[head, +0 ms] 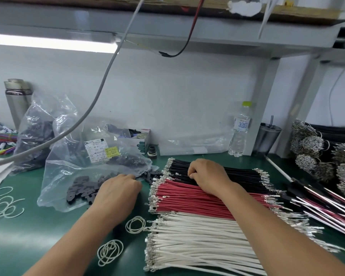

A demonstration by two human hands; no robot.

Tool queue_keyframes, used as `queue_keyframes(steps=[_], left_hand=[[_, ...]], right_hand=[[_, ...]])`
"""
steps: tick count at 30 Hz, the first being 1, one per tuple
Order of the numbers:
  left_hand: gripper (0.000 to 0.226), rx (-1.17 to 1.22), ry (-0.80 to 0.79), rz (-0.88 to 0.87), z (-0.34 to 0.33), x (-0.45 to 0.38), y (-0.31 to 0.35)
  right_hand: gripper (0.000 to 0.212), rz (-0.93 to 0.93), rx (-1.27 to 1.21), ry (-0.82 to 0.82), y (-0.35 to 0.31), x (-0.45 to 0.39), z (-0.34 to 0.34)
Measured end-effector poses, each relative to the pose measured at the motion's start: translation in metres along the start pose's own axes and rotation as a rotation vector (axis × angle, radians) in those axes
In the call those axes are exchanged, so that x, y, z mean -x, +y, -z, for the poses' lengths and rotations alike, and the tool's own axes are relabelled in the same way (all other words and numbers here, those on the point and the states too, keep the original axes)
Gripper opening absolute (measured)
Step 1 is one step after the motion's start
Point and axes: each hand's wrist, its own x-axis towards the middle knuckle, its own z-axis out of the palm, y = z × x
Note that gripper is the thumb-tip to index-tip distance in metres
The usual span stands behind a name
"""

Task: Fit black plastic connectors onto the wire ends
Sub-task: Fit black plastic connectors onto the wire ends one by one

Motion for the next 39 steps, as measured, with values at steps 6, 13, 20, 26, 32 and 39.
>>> queue_keyframes(steps=[6, 13, 20, 26, 32, 39], left_hand=[[0.022, 0.096, 0.038, -0.001, 0.006, -0.001, 0.003], [0.049, 0.155, 0.115, -0.004, 0.006, 0.002, 0.000], [0.031, 0.755, 0.435, 0.230, 0.022, 0.007, 0.014], [0.028, 1.485, 0.189, 0.298, 0.038, 0.014, 0.034], [0.024, 1.616, 0.078, 0.268, 0.047, 0.020, 0.043], [0.026, 1.658, 0.029, 0.265, 0.050, 0.023, 0.050]], right_hand=[[0.011, 0.036, -0.093, 0.150, 0.008, 0.002, 0.017], [0.016, 0.141, -0.237, 0.451, -0.011, -0.007, 0.099], [0.020, 0.389, 0.228, 0.568, -0.042, 0.065, 0.090], [0.018, 0.367, -0.081, 0.511, -0.041, 0.098, 0.033], [0.016, 0.322, -0.306, 0.508, -0.050, 0.104, 0.033], [0.011, 0.318, -0.308, 0.499, -0.051, 0.106, 0.032]])
